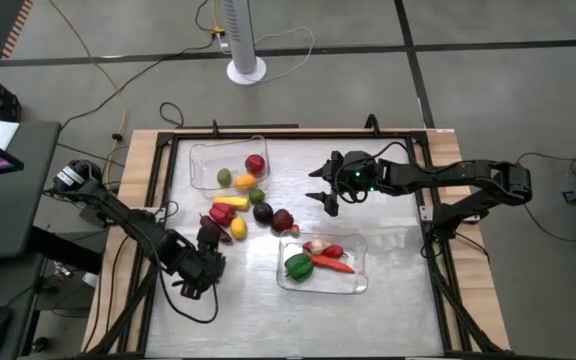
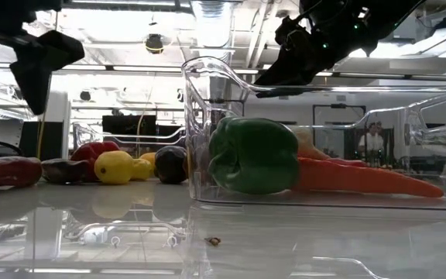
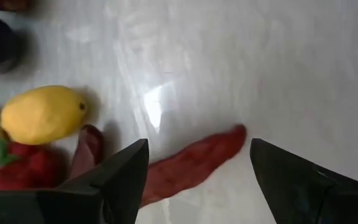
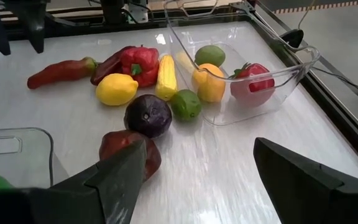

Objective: Sort produce into baskets
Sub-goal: Put the bottom red chili pepper into the bottom transparent bin

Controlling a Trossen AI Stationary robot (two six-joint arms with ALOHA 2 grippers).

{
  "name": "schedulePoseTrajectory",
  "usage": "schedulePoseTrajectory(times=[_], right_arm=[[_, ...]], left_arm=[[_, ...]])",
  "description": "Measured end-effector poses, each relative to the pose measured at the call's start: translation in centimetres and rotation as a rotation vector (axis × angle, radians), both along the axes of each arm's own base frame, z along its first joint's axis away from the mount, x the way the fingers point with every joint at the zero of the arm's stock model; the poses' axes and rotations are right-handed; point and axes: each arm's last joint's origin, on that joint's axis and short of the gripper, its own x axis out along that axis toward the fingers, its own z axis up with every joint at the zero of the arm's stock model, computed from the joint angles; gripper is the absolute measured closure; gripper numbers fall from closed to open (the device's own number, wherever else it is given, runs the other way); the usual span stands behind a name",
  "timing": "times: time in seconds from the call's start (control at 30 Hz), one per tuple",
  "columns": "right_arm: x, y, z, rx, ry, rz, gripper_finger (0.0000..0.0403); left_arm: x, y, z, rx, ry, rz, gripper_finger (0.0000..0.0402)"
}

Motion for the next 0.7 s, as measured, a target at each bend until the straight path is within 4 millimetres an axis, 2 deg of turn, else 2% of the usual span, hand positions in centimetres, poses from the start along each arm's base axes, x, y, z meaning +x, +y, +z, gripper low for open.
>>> schedulePoseTrajectory(times=[0.3, 0.53, 0.7], right_arm=[[-0.01, 0.0, 0.0, -0.001, 0.001, 0.001, 0.0078], [-0.01, 0.0, -0.01, 0.0, 0.001, 0.0, 0.0078], [-0.02, 0.0, -0.02, 0.0, 0.003, 0.0, 0.0078]], left_arm=[[0.5, 0.03, 0.2, 0.089, -0.092, -0.037, 0.0119], [0.54, -0.27, 0.24, 0.06, -0.096, -0.058, 0.0081], [0.21, -0.75, 0.21, 0.037, -0.083, -0.077, 0.0078]])
